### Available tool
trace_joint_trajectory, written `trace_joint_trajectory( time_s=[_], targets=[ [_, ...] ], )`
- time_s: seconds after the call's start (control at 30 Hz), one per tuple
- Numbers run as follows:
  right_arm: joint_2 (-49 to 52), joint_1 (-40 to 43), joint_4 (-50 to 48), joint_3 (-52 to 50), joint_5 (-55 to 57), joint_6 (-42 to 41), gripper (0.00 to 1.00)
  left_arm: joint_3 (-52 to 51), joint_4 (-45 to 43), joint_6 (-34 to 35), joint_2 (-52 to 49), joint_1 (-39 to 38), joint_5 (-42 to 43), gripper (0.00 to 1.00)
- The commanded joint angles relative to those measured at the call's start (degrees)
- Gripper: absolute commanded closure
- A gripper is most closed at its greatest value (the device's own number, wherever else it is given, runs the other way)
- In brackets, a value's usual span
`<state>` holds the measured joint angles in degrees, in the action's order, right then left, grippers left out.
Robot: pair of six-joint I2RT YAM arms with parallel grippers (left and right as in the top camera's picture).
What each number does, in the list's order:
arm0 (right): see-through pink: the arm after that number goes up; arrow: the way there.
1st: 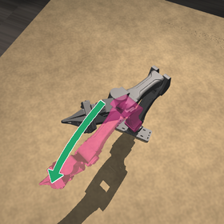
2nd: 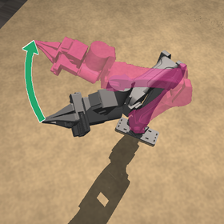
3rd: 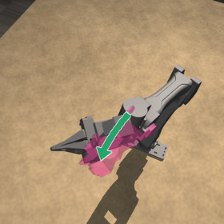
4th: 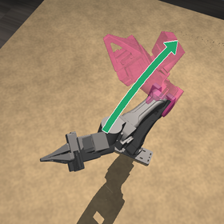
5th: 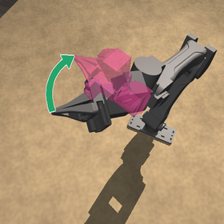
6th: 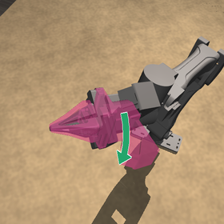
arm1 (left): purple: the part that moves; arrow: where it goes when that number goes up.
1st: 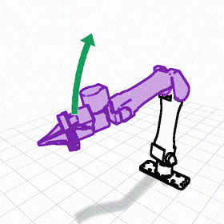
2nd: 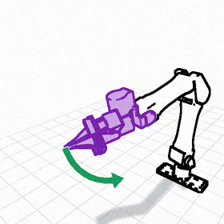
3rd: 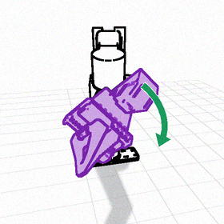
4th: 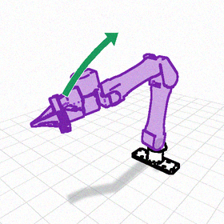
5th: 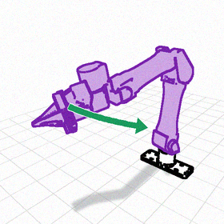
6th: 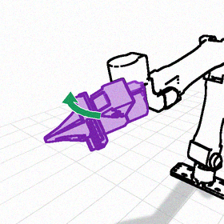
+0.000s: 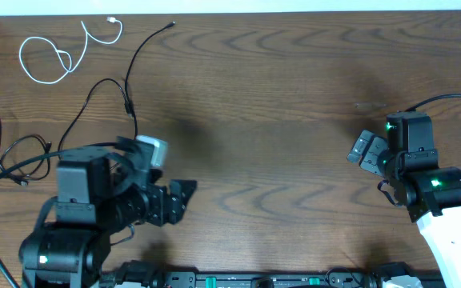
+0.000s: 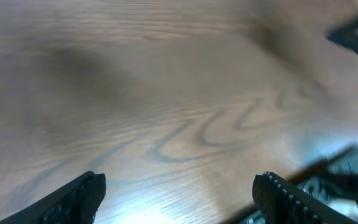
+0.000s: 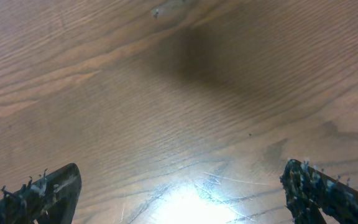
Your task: Untangle cables
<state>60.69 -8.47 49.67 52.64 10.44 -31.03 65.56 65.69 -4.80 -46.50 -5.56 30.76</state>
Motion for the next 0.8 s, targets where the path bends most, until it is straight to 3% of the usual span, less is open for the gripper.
trace_joint_trajectory(
  time_s=[0.0, 0.17, 0.23, 0.37, 0.53, 0.77],
  targets=[
    [-0.3, 0.2, 0.0, 0.1, -0.6, -0.7, 0.01, 0.4, -0.5, -1.3, 0.5, -4.5, -2.0, 0.19],
    [-0.3, 0.2, 2.4, 0.1, -9.2, -0.6, 0.01, 0.5, -1.8, 0.8, 0.6, -4.9, -4.1, 0.17],
    [-0.3, 0.2, 2.4, 0.1, -11.6, 0.6, 0.01, 0.5, -2.6, 1.9, 0.9, -4.9, -4.5, 0.12],
    [-1.7, 0.2, 2.9, 0.1, -13.0, 3.7, 0.01, 0.5, -4.6, 7.5, 3.1, -4.8, -7.7, 0.11],
    [-11.6, 0.1, 4.1, 0.1, -12.6, 3.7, 0.01, 0.5, -5.1, 8.6, 10.7, -4.8, -15.5, 0.09],
    [-28.1, 0.1, 5.7, 0.1, -11.9, 4.6, 0.01, 0.4, -4.7, 8.5, 15.9, -4.8, -16.5, 0.08]
  ],
)
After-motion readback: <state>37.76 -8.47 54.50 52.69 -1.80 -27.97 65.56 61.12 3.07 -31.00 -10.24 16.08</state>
